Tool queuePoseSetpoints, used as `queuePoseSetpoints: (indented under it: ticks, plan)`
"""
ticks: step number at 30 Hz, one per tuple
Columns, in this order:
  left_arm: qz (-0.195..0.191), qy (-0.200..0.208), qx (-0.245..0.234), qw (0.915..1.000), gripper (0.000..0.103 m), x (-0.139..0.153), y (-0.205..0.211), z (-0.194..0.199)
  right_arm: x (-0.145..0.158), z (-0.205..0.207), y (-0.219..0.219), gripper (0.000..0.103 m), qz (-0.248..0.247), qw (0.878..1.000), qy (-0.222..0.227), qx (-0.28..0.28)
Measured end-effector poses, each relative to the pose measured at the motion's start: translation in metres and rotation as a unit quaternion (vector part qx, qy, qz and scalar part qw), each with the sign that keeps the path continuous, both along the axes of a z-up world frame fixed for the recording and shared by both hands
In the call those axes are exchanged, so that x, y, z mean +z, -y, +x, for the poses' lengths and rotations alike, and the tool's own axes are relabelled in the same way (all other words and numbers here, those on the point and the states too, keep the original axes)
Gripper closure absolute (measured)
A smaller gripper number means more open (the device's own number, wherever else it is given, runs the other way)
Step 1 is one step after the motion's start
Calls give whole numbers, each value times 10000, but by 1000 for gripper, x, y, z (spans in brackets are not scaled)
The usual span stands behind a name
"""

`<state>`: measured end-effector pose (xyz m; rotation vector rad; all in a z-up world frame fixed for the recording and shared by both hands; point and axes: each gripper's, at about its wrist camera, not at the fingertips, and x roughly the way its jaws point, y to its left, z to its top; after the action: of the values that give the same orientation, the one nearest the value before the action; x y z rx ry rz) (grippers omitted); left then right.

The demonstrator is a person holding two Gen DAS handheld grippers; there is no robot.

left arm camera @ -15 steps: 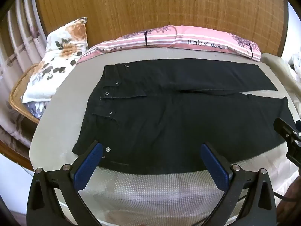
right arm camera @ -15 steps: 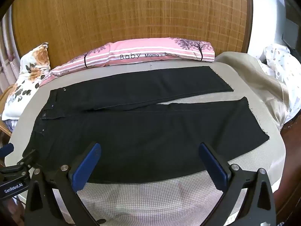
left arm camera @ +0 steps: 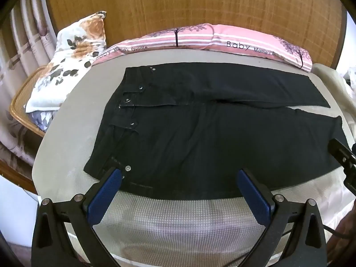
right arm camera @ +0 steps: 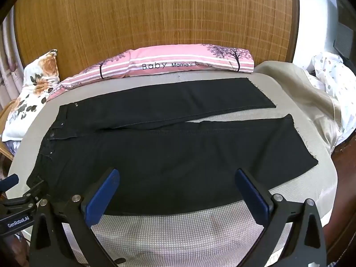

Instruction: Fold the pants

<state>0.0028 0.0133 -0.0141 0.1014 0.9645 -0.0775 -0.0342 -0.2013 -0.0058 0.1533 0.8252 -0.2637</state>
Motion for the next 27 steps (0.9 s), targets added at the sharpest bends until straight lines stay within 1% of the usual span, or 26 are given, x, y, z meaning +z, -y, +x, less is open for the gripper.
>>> queuePoseSetpoints:
  ticks: [10, 14, 27]
  plan:
    - [65, -9, -9, 10000, 1, -1, 2, 0, 5, -6, -4, 0, 14, 10000, -25, 18]
    - [83, -14, -1, 10000, 1, -2, 2, 0, 3, 1, -8, 0, 21, 10000, -77, 41]
    - [115, -75, 49, 9999, 1, -5, 2, 3, -1, 5, -10, 0, 21, 9999, -127, 71]
